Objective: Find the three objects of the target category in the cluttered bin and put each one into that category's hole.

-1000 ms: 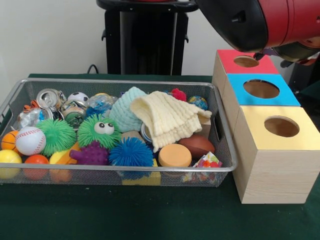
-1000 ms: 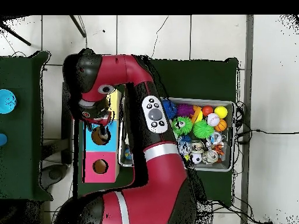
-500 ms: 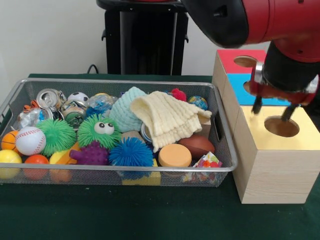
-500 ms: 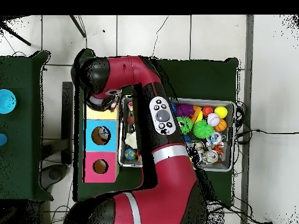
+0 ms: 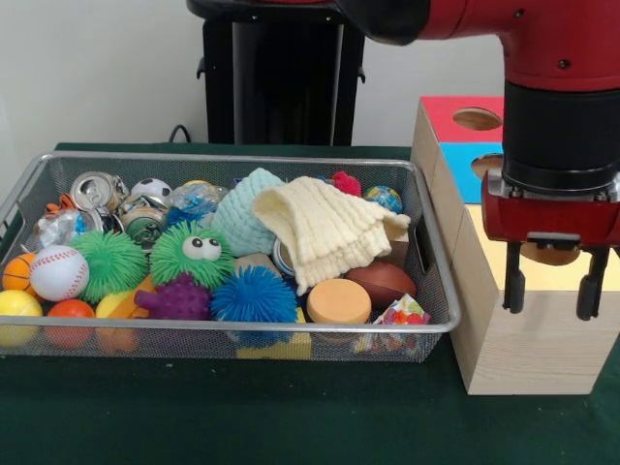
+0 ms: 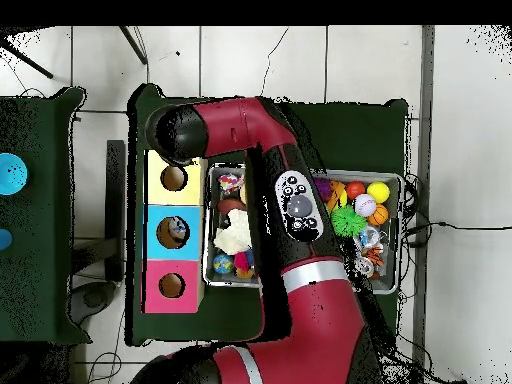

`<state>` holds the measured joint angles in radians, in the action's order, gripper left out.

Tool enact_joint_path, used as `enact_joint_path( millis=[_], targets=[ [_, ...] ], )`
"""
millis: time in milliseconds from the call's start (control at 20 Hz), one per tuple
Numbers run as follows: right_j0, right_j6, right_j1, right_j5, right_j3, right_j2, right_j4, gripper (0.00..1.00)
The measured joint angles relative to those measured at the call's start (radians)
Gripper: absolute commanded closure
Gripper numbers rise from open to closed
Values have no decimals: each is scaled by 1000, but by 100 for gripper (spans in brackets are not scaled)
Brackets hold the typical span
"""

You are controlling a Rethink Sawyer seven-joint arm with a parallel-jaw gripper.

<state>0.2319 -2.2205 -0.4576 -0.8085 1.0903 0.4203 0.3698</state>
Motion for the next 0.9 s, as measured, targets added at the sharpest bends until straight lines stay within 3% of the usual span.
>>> enact_joint_path(
  millis=[900],
  targets=[
    [3,1,-64,3,98,1,11,0]
  ],
)
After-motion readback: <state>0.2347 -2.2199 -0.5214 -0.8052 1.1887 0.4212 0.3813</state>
